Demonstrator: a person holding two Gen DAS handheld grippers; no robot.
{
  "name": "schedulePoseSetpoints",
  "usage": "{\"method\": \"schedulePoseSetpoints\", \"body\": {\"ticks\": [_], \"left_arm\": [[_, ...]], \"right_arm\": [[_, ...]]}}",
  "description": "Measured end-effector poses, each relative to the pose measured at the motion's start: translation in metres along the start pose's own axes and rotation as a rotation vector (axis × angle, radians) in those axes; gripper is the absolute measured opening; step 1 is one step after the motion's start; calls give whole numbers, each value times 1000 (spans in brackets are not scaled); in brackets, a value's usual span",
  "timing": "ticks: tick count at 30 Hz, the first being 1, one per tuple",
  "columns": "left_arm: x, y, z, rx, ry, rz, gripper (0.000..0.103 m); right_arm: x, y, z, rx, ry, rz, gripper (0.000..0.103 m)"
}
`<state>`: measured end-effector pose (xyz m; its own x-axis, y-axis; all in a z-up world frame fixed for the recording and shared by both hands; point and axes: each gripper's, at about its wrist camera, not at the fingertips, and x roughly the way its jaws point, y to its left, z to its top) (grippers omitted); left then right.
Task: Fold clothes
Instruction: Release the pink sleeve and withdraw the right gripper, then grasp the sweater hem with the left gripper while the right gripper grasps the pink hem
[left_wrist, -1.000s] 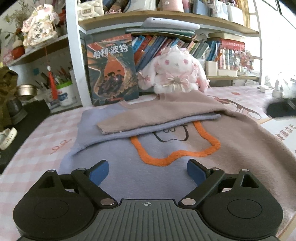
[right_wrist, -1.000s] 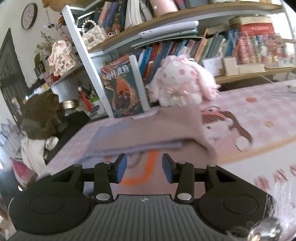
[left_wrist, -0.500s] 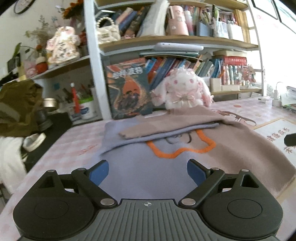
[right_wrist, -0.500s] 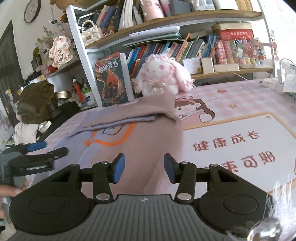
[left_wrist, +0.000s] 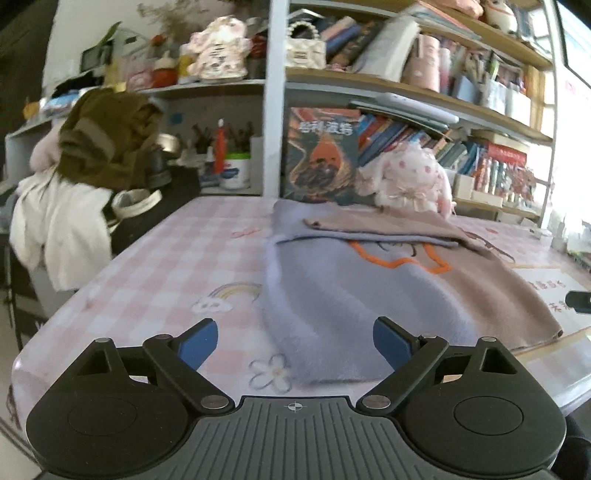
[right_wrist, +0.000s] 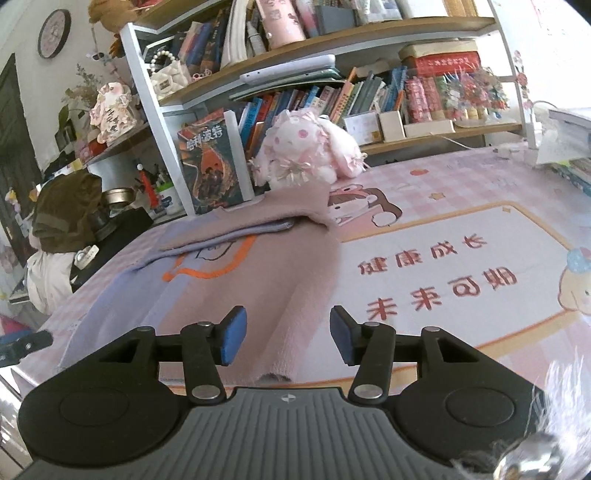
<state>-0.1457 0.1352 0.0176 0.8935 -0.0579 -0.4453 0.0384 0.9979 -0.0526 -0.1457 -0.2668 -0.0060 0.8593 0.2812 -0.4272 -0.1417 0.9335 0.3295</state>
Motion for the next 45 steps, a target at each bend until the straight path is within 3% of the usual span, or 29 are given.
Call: {"method": "schedulePoseSetpoints", "body": {"ticks": [16, 24, 32, 39, 42, 45], "left_arm": [[2, 15, 0, -69, 2, 36, 93], [19, 27, 6, -156, 25, 28, 91], [48, 13, 6, -106, 95, 11, 71], [65, 13, 3, -115, 142, 27, 67], [69, 10, 4, -96, 138, 34, 52], [72, 6, 6, -90, 137, 19, 28]], "right_arm": [[-6, -5, -10, 26, 30, 20, 52], [2, -2, -8, 12, 60, 18, 55], [13, -8, -5, 9, 70, -13, 54], [28, -12, 1, 31, 68, 5, 50], [36, -11, 2, 35, 77, 17, 48], [44, -7, 1, 14, 98, 19, 34]]}}
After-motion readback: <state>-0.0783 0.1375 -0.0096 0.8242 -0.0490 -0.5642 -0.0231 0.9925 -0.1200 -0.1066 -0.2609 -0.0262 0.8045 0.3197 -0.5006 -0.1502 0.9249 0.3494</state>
